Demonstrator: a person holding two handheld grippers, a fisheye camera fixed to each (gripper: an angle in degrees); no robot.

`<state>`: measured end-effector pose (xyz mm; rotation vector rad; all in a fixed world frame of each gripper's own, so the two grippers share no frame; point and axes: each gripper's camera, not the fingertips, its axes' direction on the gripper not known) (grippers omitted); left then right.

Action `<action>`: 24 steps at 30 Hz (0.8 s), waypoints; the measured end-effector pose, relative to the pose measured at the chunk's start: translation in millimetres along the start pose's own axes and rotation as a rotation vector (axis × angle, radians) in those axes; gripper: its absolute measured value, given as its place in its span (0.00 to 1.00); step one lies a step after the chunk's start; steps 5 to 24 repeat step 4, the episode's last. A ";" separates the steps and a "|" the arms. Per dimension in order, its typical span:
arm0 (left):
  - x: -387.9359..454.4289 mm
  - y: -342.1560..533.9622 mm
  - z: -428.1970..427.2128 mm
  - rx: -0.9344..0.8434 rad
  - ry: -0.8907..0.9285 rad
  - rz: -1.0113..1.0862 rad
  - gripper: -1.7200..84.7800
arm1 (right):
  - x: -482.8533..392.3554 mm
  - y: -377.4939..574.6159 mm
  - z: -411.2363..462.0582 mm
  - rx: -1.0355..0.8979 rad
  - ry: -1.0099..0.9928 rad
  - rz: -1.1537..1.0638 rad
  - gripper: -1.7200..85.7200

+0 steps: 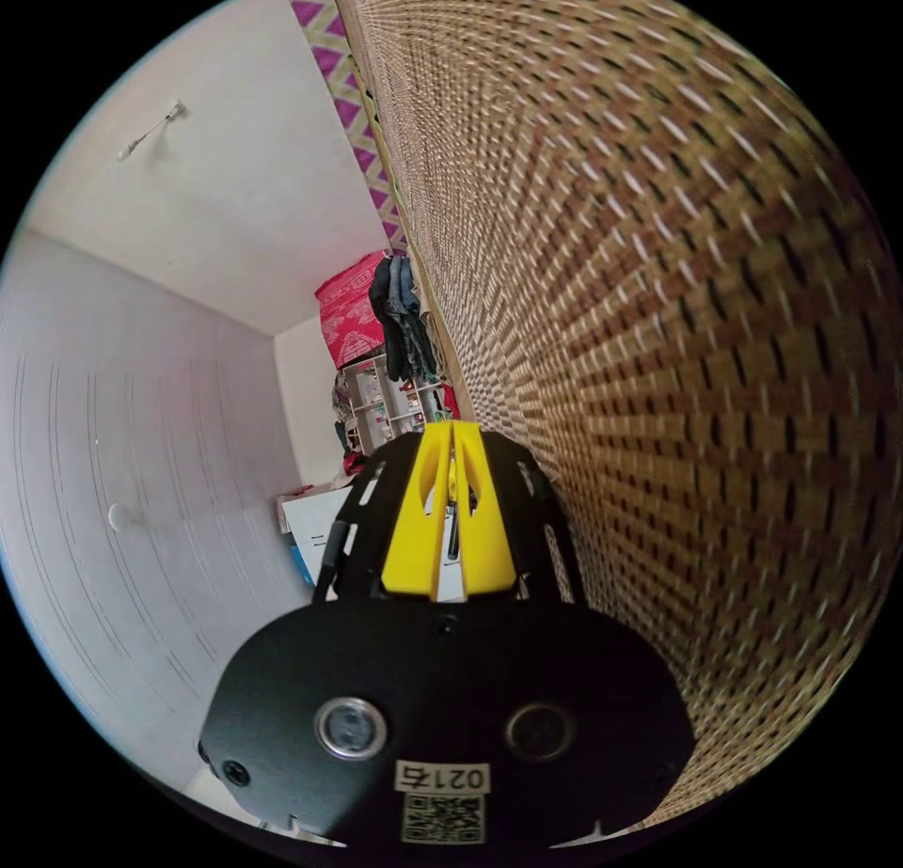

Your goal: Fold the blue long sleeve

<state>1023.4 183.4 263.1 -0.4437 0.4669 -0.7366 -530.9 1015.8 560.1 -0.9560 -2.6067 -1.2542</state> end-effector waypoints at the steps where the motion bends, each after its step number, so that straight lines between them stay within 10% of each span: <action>1: -0.9 4.1 2.1 0.000 0.000 0.000 0.01 | -4.6 3.8 2.3 0.000 0.000 0.000 0.01; 24: -3.2 15.7 7.9 0.000 0.000 0.000 0.01 | -28.6 24.0 14.0 0.000 -0.001 0.000 0.01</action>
